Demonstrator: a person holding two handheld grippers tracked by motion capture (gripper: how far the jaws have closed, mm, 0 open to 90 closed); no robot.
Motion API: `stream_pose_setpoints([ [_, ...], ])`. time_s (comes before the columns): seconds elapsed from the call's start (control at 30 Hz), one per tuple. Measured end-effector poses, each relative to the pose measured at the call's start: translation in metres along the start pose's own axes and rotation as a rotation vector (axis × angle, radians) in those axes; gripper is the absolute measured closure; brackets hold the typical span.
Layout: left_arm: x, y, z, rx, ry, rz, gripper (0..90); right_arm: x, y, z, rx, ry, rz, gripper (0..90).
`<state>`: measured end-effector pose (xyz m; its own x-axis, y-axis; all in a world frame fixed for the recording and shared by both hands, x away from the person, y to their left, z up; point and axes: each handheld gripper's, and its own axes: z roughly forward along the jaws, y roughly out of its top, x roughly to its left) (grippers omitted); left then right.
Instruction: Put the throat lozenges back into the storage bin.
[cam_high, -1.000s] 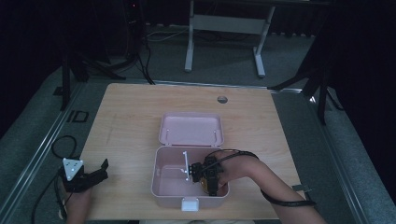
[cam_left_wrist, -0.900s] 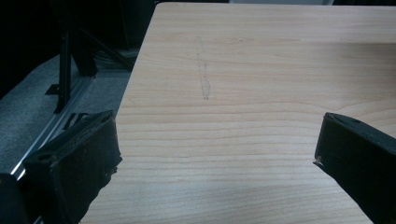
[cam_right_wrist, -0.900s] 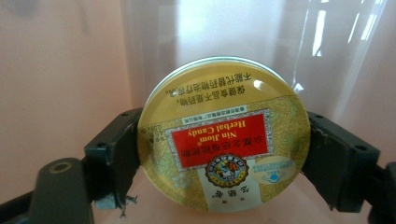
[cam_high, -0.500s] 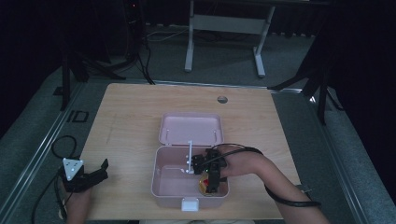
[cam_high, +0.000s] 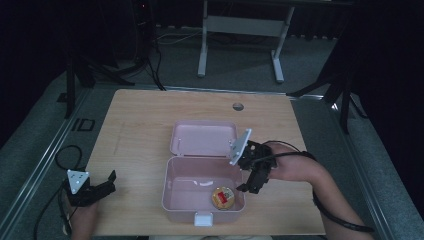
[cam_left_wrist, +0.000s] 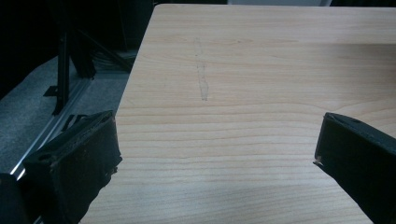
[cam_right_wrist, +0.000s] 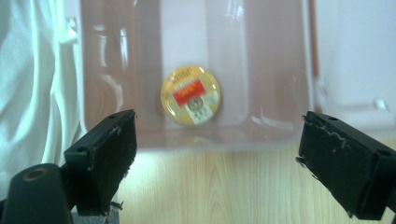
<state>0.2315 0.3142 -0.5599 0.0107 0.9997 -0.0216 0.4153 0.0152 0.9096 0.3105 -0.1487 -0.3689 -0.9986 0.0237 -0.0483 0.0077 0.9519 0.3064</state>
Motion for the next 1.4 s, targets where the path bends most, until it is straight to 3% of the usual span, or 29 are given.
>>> stream_pose_setpoints([
  [0.23,0.0,0.0,0.0,-0.001,0.001,-0.002,0.4,-0.007,-0.042,-0.003,-0.024,-0.041,0.074,11.1],
  [0.5,0.0,0.0,0.0,-0.002,0.001,-0.001,0.4,-0.017,-0.082,0.022,-0.067,-0.084,0.161,11.0],
  [0.97,0.0,0.0,0.0,-0.002,-0.001,0.0,0.4,-0.035,-0.146,0.086,-0.309,-0.316,0.392,11.0],
  [1.03,0.0,0.0,0.0,-0.001,-0.001,0.0,0.4,-0.036,-0.155,0.095,-0.326,-0.369,0.416,11.1],
  [1.2,0.0,0.0,0.0,-0.002,-0.002,0.001,0.4,-0.039,-0.177,0.112,-0.359,-0.423,0.499,11.0],
  [1.4,0.0,0.0,0.0,-0.002,-0.001,0.001,0.4,-0.038,-0.199,0.118,-0.392,-0.541,0.622,11.0],
])
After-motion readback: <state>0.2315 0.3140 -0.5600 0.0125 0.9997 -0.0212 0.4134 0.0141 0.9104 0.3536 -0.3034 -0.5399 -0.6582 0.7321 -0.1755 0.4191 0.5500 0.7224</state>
